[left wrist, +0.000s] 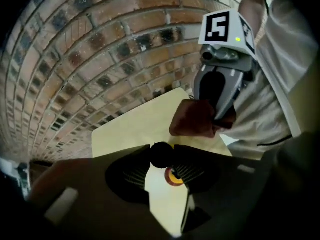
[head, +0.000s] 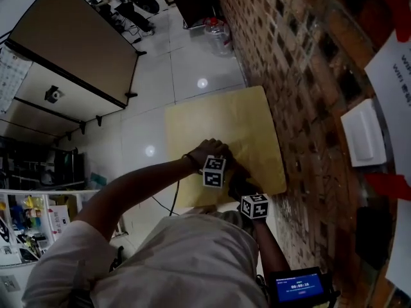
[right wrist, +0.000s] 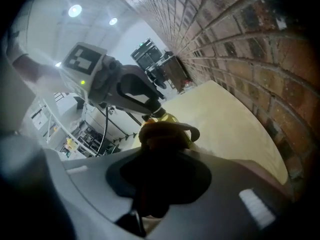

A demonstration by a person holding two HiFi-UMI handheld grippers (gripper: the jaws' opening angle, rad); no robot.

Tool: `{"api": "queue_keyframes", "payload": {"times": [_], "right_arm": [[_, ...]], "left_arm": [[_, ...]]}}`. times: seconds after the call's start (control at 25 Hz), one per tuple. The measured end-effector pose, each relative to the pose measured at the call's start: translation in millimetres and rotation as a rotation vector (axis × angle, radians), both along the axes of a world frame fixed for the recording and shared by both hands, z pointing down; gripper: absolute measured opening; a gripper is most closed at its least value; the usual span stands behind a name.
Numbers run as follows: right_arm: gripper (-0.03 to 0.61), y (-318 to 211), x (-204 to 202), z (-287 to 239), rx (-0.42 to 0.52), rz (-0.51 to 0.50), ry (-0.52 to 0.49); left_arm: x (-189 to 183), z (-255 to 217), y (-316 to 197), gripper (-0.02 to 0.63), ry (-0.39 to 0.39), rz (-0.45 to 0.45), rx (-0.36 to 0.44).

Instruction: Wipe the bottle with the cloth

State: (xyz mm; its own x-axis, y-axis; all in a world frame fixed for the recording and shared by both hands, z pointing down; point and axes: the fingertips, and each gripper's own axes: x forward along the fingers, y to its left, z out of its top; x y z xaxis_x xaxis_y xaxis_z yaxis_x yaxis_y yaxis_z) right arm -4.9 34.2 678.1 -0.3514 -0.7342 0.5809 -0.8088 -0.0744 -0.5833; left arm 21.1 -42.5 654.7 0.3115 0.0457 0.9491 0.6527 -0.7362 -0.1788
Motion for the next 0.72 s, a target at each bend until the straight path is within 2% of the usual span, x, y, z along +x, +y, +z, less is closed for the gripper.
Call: {"api": "queue_keyframes", "payload": {"times": [0.08,0.16,0.24,0.32,0.4,0.48,0.56,0.72], "right_arm": [[0.087,-12.5,-9.4,-9.0,0.060,-0.038,0.008],[0.087,-27.9,-15.6,-13.0,0.113,-0.051,0.015],[0.087,-43.3,-15.3,-7.5,0.132,-0.029,0.028],[0.087,-55.5,-11.5,2.7,0.123,-0.005,0.043],[0.087,-63.5,-6.3,13.4,0.104,0.018,0.011],[0.087,-67.5,-2.2,22.5,0.093,0.038,-0.064],[0.087,-67.1,-2.5,30.1,0.080,0.028,-0.102],[0.087,-61.2,-9.5,49.2,0.010,-0.011,-0.110]], "left_arm": [[6.8,-1.9,-1.2,0.170,0.006,-0.143,-0.037],[12.7,-3.7,-5.4,0.169,0.015,-0.333,-0.082],[15.3,-5.2,-11.2,0.167,0.015,-0.505,-0.108],[16.4,-5.1,-15.3,0.166,0.012,-0.627,-0.119],[17.2,-4.7,-19.4,0.166,0.007,-0.723,-0.134],[17.4,-5.7,-25.6,0.166,0.005,-0.805,-0.153],[16.6,-7.4,-31.3,0.166,0.004,-0.880,-0.183],[10.5,-12.4,-31.3,0.166,-0.004,-0.953,-0.226]]}}
